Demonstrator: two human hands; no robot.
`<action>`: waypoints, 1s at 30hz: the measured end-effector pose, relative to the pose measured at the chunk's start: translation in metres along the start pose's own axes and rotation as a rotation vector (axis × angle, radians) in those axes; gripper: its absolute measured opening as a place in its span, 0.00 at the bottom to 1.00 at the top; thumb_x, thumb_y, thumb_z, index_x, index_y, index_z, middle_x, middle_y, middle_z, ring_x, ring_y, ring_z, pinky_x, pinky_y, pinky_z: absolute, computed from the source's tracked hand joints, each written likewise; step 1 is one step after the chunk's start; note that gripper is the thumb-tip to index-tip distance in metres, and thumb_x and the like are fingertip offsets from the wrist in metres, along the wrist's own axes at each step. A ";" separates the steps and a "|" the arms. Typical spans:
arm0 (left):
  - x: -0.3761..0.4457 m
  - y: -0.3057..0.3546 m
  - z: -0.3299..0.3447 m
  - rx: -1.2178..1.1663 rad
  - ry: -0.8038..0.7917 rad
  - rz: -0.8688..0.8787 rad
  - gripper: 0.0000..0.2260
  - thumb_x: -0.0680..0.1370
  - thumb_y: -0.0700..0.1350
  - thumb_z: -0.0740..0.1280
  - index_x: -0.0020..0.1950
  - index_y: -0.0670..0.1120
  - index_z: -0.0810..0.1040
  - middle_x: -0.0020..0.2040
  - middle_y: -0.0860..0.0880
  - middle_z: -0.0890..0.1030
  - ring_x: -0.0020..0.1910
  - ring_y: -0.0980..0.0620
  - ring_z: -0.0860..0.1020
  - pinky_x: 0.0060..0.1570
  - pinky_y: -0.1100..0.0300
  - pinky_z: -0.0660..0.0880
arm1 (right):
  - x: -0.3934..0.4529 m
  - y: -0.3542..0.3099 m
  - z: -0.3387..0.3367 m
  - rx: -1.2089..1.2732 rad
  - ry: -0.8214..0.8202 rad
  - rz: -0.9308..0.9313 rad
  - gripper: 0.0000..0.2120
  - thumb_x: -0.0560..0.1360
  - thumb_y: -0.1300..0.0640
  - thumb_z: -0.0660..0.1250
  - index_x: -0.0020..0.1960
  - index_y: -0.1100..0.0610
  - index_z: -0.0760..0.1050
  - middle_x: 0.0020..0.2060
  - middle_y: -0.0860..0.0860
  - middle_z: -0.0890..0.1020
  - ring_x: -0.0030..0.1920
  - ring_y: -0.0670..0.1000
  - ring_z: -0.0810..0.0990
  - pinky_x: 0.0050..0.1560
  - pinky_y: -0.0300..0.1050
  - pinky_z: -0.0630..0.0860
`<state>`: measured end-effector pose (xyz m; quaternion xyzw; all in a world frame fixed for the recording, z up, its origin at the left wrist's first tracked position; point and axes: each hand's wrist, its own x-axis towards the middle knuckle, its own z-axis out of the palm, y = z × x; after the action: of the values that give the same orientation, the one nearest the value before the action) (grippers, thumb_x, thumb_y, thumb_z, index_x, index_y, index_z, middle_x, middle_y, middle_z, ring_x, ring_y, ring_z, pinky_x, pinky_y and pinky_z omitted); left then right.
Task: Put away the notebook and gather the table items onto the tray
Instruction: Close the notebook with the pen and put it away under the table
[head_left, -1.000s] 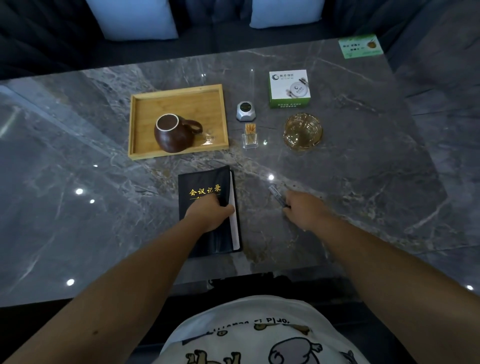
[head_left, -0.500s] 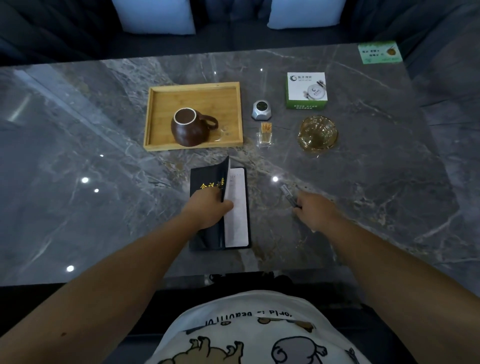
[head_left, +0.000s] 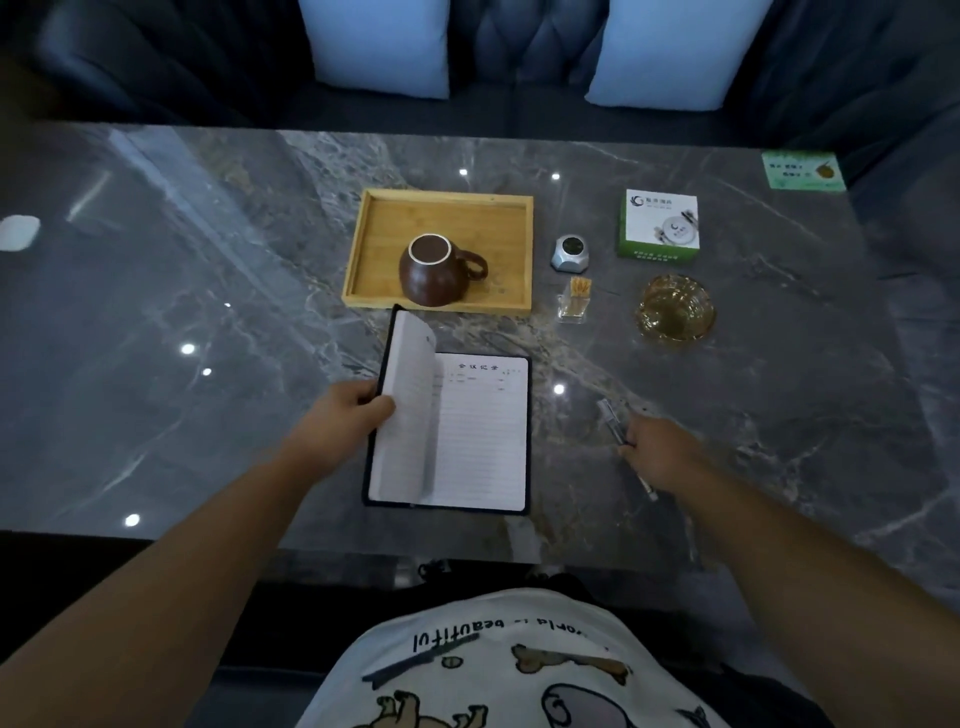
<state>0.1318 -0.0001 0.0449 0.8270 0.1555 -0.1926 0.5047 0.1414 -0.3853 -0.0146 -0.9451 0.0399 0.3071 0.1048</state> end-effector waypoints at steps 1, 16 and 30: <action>0.000 -0.005 -0.006 -0.052 0.006 -0.029 0.05 0.75 0.46 0.66 0.43 0.48 0.81 0.40 0.50 0.84 0.40 0.50 0.82 0.39 0.55 0.79 | 0.000 0.000 -0.002 0.000 -0.007 0.001 0.09 0.76 0.53 0.65 0.40 0.55 0.69 0.38 0.55 0.77 0.39 0.56 0.76 0.38 0.45 0.67; 0.009 -0.084 -0.044 -0.273 0.181 -0.272 0.08 0.77 0.43 0.63 0.44 0.50 0.81 0.43 0.47 0.84 0.42 0.46 0.82 0.41 0.50 0.80 | 0.001 -0.009 -0.004 -0.005 -0.038 0.108 0.16 0.75 0.55 0.68 0.30 0.55 0.68 0.31 0.54 0.74 0.37 0.56 0.75 0.38 0.44 0.67; 0.012 -0.097 -0.047 -0.290 0.097 -0.215 0.10 0.73 0.48 0.63 0.49 0.49 0.82 0.48 0.45 0.85 0.47 0.44 0.83 0.52 0.41 0.78 | -0.021 -0.158 -0.010 0.679 0.126 -0.078 0.06 0.76 0.56 0.67 0.40 0.54 0.79 0.36 0.48 0.83 0.31 0.41 0.81 0.33 0.40 0.75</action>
<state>0.1061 0.0852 -0.0161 0.7325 0.2931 -0.1810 0.5872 0.1518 -0.2334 0.0332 -0.8742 0.1101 0.2129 0.4224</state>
